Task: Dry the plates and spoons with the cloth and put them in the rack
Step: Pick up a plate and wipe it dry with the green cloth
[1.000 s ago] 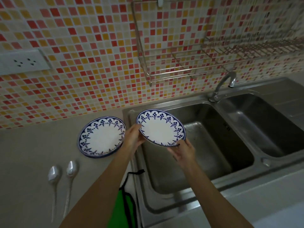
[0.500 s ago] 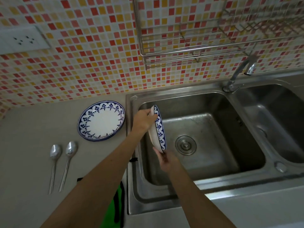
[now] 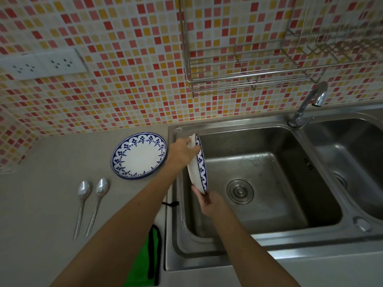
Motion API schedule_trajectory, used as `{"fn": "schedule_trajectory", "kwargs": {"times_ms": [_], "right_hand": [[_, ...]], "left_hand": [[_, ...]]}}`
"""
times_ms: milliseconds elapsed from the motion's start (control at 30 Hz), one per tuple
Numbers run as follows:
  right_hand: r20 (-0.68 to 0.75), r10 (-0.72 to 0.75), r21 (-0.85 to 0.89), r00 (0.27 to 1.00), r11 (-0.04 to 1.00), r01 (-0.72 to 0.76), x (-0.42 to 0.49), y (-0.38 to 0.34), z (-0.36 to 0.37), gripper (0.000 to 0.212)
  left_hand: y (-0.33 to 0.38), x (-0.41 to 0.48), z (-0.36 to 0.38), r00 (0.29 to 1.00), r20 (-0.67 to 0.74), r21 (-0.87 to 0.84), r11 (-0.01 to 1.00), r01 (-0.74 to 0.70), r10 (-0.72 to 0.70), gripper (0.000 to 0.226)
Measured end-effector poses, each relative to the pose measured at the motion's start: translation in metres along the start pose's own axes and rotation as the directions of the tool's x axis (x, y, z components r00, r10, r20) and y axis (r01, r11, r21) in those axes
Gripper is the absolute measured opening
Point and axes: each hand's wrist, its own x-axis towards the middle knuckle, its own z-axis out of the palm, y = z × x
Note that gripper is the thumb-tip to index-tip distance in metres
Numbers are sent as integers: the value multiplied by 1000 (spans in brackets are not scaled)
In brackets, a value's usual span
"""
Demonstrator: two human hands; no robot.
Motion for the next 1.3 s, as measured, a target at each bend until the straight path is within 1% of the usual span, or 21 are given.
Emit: {"fn": "schedule_trajectory", "kwargs": {"times_ms": [67, 100, 200, 300, 333, 400, 467, 533, 600, 667, 767, 800, 867, 933, 1000, 1033, 1067, 1100, 1167, 1233, 1300], "right_hand": [[-13, -93, 11, 996, 996, 93, -10, -3, 7, 34], [-9, -176, -48, 984, 983, 175, -17, -2, 12, 36], [-20, -381, -177, 924, 911, 372, -31, -7, 22, 36], [42, -572, -323, 819, 768, 553, -55, -12, 40, 32], [80, -616, -363, 783, 714, 599, -64, -11, 46, 32], [188, -676, -447, 713, 587, 675, -80, -6, 58, 28], [302, -690, -506, 658, 469, 724, -93, 4, 71, 32], [370, -668, -532, 646, 418, 737, -103, 16, 81, 37], [411, -618, -559, 671, 411, 720, -108, 32, 90, 36], [465, -546, -592, 697, 394, 703, -108, 52, 96, 37], [486, -498, -639, 718, 358, 681, -94, 92, 92, 53], [511, -503, -663, 698, 287, 692, -89, 108, 87, 59], [626, -448, -704, 638, 26, 709, -76, 147, 69, 71], [724, -308, -688, 618, -256, 679, -67, 183, 44, 83], [762, -132, -578, 634, -578, 575, -55, 212, 17, 95], [751, -50, -486, 658, -715, 502, -48, 223, 4, 102], [726, 26, -385, 687, -813, 436, -38, 228, -8, 106], [707, 72, -292, 703, -876, 383, -28, 234, -20, 108], [731, 73, -167, 679, -945, 282, -11, 238, -36, 106], [765, 11, -145, 644, -971, 189, -2, 243, -41, 86], [826, -40, -190, 563, -959, 211, 3, 249, -42, 60]], "left_hand": [[-11, -5, -8, 998, 31, -224, 972, 65, -60, 35], [-18, -9, -13, 995, 40, -337, 936, 101, -93, 37], [-39, -20, -26, 972, 77, -592, 774, 225, -223, 40], [-48, -32, -42, 943, 175, -768, 560, 312, -284, 32], [-50, -36, -50, 941, 201, -805, 501, 317, -272, 33], [-61, -35, -67, 950, 253, -852, 422, 309, -185, 47], [-73, -35, -87, 956, 267, -878, 379, 292, -119, 57], [-87, -39, -106, 960, 234, -884, 377, 275, -151, 59], [-103, -47, -121, 965, 175, -884, 400, 242, -197, 56], [-121, -59, -136, 974, 100, -882, 434, 180, -201, 51], [-159, -72, -154, 973, 52, -901, 410, 142, -223, 51], [-168, -79, -163, 968, 45, -904, 402, 145, -249, 51], [-196, -86, -176, 957, 43, -902, 400, 160, -286, 54], [-216, -92, -184, 951, 19, -895, 419, 155, -310, 55], [-234, -98, -191, 940, -13, -894, 424, 142, -342, 53], [-242, -101, -193, 936, -24, -892, 430, 138, -350, 52], [-249, -103, -194, 932, -29, -888, 438, 142, -362, 52], [-257, -104, -195, 931, -27, -887, 438, 145, -365, 53], [-267, -109, -197, 928, -22, -891, 429, 152, -373, 54], [-274, -112, -197, 925, -2, -887, 428, 173, -379, 55], [-278, -117, -199, 928, 5, -888, 425, 175, -373, 56]]}}
